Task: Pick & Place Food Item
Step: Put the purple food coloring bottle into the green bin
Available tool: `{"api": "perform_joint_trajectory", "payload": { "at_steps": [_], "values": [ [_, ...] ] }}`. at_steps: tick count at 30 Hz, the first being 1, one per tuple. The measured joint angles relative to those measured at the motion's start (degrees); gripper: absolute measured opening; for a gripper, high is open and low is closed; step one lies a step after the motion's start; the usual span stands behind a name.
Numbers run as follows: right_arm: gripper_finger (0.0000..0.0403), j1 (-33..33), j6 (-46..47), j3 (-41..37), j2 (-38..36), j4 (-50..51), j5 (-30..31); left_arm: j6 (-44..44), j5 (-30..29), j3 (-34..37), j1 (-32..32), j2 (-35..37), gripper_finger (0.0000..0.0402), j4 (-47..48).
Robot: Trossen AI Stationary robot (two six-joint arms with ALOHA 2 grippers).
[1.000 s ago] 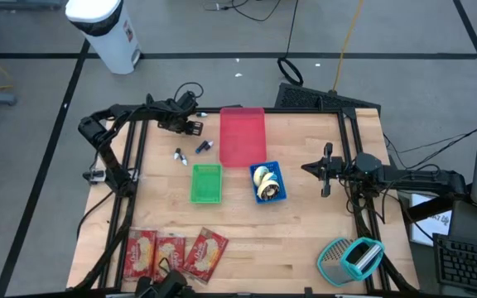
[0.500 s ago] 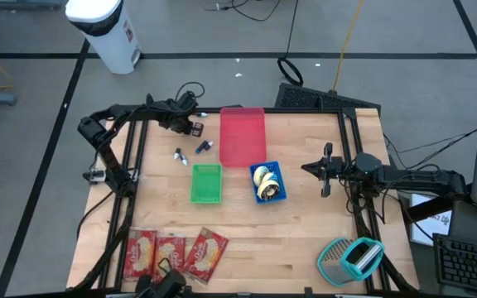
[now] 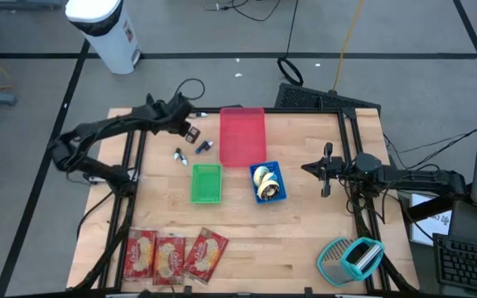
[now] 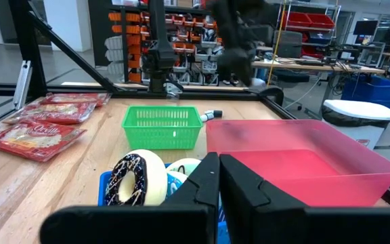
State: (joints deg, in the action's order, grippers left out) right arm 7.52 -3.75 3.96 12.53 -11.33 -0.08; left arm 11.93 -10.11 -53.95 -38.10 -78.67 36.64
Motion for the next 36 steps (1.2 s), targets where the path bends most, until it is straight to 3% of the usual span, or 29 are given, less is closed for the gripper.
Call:
{"api": "perform_joint_trajectory", "payload": {
  "at_steps": [5, 10, 17, 27, 33, 36],
  "values": [
    [0.0002, 0.0, 0.0, 0.0, 0.0, 0.0, 0.0, -0.3, 4.1, 0.0, 11.1, 6.8, 0.0049, 3.5],
    [0.0004, 0.0, 0.0, 0.0, 0.0, 0.0, 0.0, 5.0, 7.5, 0.0, 23.7, 7.5, 0.0059, 2.4],
    [0.0003, 0.0, 0.0, 0.0, 0.0, 0.0, 0.0, 16.2, 1.4, -0.1, 36.8, 1.4, 0.0059, 2.3],
    [0.0004, 0.0, 0.0, 0.0, 0.0, -0.5, 0.0, 23.3, 1.1, -0.1, 39.0, -10.5, 0.0060, 2.1],
    [0.0004, 0.0, 0.0, 0.0, 0.0, -0.5, 0.0, 25.8, 1.0, -0.1, 38.5, -13.3, 0.0065, 0.8],
    [0.0004, 0.0, 0.0, 0.0, 0.0, -0.5, 0.0, 26.3, 1.0, -0.1, 38.5, -13.3, 0.0088, -0.1]
  ]
}}
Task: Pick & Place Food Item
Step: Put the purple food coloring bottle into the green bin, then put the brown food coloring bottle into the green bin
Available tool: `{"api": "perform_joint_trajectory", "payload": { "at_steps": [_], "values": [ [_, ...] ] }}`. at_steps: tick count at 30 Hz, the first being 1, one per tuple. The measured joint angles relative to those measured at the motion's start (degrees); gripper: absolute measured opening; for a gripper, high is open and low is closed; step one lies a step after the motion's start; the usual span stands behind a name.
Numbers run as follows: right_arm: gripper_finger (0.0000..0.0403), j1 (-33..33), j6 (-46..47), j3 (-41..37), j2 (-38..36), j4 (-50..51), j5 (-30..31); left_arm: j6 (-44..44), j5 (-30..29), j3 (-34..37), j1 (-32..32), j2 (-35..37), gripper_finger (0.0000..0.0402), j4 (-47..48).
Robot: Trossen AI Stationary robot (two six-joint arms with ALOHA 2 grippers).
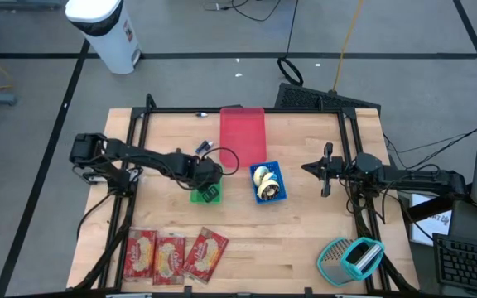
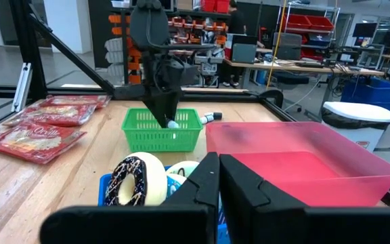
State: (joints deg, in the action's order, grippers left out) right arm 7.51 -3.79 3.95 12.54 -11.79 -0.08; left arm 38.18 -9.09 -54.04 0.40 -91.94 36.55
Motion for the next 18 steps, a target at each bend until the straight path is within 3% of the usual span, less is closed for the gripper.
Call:
{"api": "perform_joint_trajectory", "payload": {
  "at_steps": [10, 18],
  "values": [
    [0.0004, 0.0, 0.0, 0.0, 0.0, 0.0, 0.0, 1.4, -2.4, -0.1, -0.2, 3.0, 0.0222, 0.4],
    [0.0004, 0.0, 0.0, 0.0, 0.2, 0.0, 0.0, 11.9, -14.6, 0.0, 0.0, 11.5, 0.0250, 11.3]
  ]
}}
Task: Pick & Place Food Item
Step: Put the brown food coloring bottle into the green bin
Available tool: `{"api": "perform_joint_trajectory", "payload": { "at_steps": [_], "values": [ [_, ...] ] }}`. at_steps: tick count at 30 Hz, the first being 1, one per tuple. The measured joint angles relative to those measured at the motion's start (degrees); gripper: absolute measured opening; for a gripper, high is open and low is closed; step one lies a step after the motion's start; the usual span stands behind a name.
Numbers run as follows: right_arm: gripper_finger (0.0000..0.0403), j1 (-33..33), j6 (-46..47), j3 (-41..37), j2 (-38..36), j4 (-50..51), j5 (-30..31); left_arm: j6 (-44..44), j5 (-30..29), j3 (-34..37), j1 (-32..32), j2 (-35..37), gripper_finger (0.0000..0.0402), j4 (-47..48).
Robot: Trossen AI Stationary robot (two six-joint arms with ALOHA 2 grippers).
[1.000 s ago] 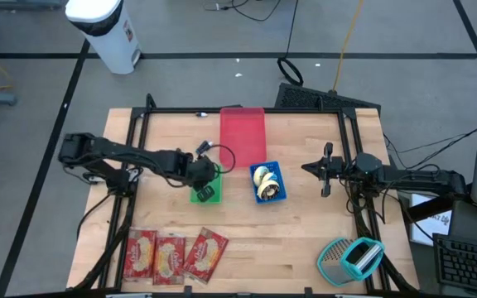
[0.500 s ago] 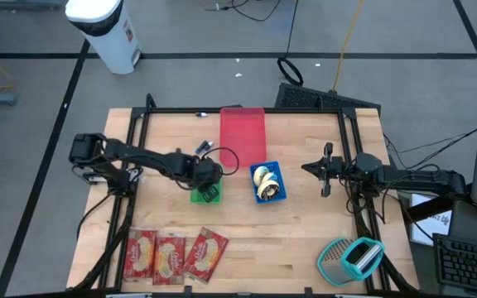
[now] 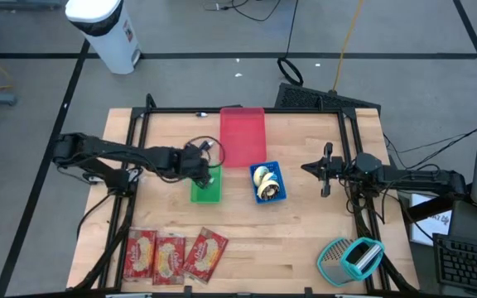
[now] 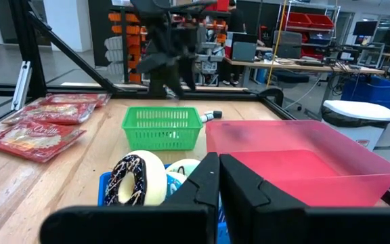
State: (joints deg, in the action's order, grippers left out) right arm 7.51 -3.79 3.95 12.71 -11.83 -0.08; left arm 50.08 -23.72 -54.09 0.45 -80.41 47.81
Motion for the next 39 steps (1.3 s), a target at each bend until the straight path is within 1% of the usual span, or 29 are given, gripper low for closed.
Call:
{"api": "perform_joint_trajectory", "payload": {
  "at_steps": [4, 8, 10, 11, 13, 18, 21, 26, 31, 35, 39],
  "values": [
    [0.0004, 0.0, 0.0, 0.0, 0.4, 0.0, 0.0, 5.0, -4.2, 0.0, -0.8, 5.2, 0.0250, 5.4],
    [0.0004, 0.0, 0.0, 0.0, 0.8, 0.1, 0.0, 10.1, -6.8, 0.0, -4.4, 7.4, 0.0251, 10.5],
    [0.0004, 0.0, 0.0, 0.0, 0.8, 0.0, 0.0, 11.1, -6.3, 0.7, -7.2, 7.0, 0.0251, 10.7],
    [0.0004, 0.0, 0.0, 0.0, 0.9, 0.0, 0.0, 10.8, -5.0, 1.2, -8.7, 6.9, 0.0251, 10.5],
    [0.0004, 0.0, 0.0, 0.0, 0.9, 0.0, 0.0, 7.6, -2.4, 2.3, -12.1, 6.6, 0.0251, 9.0],
    [0.0004, 0.0, 0.0, 0.0, 0.9, 0.0, 0.0, -0.8, 4.6, 7.0, -19.9, 6.3, 0.0251, 0.9],
    [0.0004, 0.0, 0.0, 0.0, 0.9, 0.0, 0.0, -4.6, 8.1, 10.0, -24.1, 6.0, 0.0251, -2.1],
    [0.0004, 0.0, 0.0, 0.0, 0.9, 0.0, 0.0, -8.3, 10.4, 13.3, -29.8, 6.1, 0.0251, -4.9],
    [0.0004, 0.0, 0.1, 0.0, 0.9, 0.0, 0.0, -11.0, 11.4, 15.1, -32.9, 6.2, 0.0250, -7.5],
    [0.0004, 0.0, 0.0, 0.0, 0.9, 0.0, 0.0, -14.4, 14.7, 17.5, -35.3, 6.2, 0.0250, -13.0],
    [0.0004, 0.0, 0.0, 0.0, 0.9, 0.0, 0.0, -16.6, 14.9, 19.2, -37.5, 6.2, 0.0250, -14.8]
  ]
}}
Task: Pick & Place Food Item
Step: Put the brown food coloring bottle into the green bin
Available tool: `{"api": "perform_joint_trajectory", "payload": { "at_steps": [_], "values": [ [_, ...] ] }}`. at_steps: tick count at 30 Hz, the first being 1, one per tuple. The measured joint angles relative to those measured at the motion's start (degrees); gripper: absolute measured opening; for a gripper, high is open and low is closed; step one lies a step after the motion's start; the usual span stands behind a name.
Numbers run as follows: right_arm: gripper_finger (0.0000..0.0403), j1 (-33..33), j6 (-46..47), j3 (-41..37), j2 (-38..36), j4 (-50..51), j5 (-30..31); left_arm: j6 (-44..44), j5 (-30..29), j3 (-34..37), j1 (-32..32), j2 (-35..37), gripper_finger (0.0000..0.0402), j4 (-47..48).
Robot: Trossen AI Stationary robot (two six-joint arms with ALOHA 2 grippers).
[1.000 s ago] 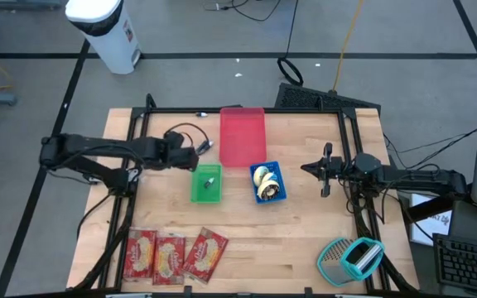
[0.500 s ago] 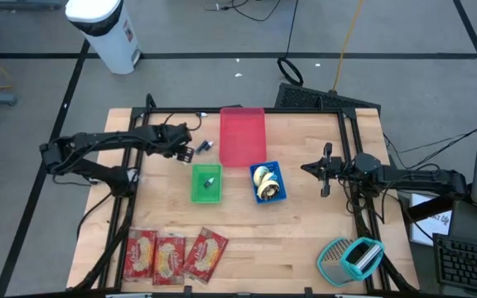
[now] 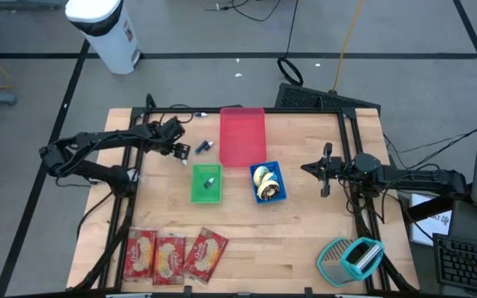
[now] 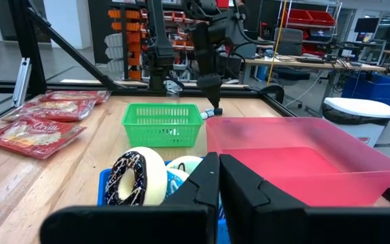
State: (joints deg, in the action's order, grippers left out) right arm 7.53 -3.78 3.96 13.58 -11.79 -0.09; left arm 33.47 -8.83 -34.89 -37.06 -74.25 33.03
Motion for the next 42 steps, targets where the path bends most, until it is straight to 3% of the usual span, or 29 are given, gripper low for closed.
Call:
{"api": "perform_joint_trajectory", "payload": {
  "at_steps": [23, 42],
  "values": [
    [0.0004, 0.0, 0.0, 0.0, 0.0, 0.0, 0.0, -3.6, 3.1, 5.3, -1.0, 0.0, 0.0250, -6.3],
    [0.0004, 0.0, 0.0, 0.0, 0.0, 0.0, 0.0, -5.0, 2.3, 6.5, -1.0, 0.1, 0.0240, -6.7]
  ]
}}
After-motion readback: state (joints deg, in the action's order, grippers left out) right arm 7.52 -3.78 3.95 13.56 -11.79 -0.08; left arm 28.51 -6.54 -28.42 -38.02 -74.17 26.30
